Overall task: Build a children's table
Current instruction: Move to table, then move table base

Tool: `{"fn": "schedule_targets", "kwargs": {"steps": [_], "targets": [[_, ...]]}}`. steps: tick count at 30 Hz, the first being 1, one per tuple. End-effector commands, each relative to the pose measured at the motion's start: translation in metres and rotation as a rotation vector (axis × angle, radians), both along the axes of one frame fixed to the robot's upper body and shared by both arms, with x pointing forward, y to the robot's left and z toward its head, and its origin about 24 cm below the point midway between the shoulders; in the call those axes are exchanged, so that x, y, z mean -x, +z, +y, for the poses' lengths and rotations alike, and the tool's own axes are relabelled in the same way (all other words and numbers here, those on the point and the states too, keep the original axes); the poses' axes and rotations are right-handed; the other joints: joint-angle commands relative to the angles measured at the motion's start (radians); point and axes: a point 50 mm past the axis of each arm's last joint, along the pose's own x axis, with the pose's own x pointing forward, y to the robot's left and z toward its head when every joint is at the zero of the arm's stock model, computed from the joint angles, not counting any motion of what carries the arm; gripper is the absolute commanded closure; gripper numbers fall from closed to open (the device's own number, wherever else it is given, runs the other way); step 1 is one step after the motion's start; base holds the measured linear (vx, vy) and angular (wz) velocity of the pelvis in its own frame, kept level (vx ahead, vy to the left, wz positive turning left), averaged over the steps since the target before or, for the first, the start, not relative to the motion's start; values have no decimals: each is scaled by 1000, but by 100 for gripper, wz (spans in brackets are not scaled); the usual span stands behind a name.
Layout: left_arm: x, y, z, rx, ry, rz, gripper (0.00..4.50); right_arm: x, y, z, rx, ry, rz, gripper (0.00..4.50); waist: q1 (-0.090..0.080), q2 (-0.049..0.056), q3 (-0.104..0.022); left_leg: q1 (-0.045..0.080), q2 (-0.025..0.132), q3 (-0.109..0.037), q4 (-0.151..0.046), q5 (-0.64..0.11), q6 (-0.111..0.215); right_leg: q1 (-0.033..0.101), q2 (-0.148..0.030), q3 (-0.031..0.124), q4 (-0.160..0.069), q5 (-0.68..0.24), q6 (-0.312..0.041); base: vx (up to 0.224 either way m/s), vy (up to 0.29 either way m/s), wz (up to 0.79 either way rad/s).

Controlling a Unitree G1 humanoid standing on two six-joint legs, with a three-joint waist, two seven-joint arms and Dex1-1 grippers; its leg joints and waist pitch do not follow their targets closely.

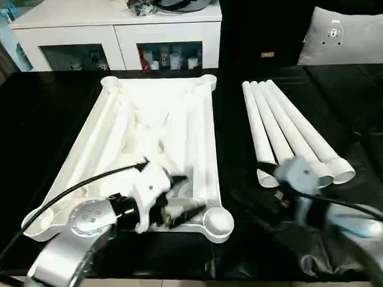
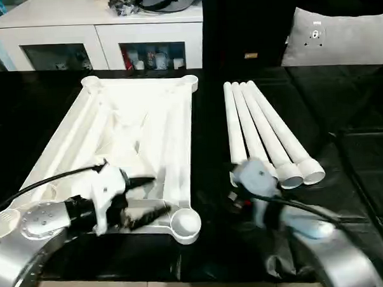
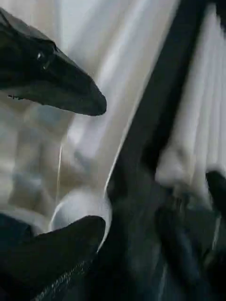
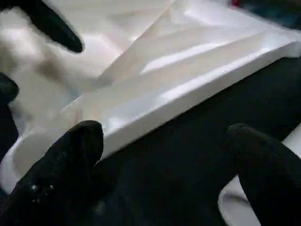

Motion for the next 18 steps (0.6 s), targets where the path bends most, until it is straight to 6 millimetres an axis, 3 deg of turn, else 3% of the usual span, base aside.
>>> {"fn": "schedule_targets", "kwargs": {"steps": [1,2,3,4,7,9,14,18], "targets": [[2,1,0,-28,-80,20,99,4,7,1,-10,60,-18,0,1,-4,-42,-15,102,-34,-92,-37,92,40,-104,53,-67,-5,-276,0,0,0],[3,0,2,-68,-126,48,111,7,8,0,10,90,-6,0,3,5,-43,-13,103,-37,-92,-43,91,39,-104,52,-66,-19,-277,0,0,0],[3,-1,4,-106,-164,71,111,9,8,0,27,114,4,0,2,0,-42,-13,104,-36,-93,-54,91,40,-103,53,-67,-35,-277,0,0,0],[3,-2,4,-119,-176,77,135,9,8,0,32,121,7,0,0,0,-40,-14,104,-37,-96,-62,91,39,-103,53,-68,-47,-276,0,0,0],[2,-3,4,-153,-203,87,150,11,9,1,42,145,17,0,-3,3,-40,-10,103,-34,-96,-85,83,37,-104,53,-73,-96,-283,0,0,0],[-1,-6,4,-183,-220,91,175,14,10,1,40,177,39,0,-4,-5,-43,-15,105,-33,-95,-66,84,40,-105,53,-72,-74,-288,0,0,0],[-6,-10,5,-220,-244,83,220,23,12,1,27,257,93,0,1,2,-45,-14,105,-34,-92,-41,105,38,-106,52,-71,-50,-288,0,0,0],[-11,-15,7,-281,-267,72,246,27,12,2,31,311,116,0,2,-2,-44,-13,107,-32,-94,-58,106,37,-107,53,-74,-72,-284,0,0,0]]}}
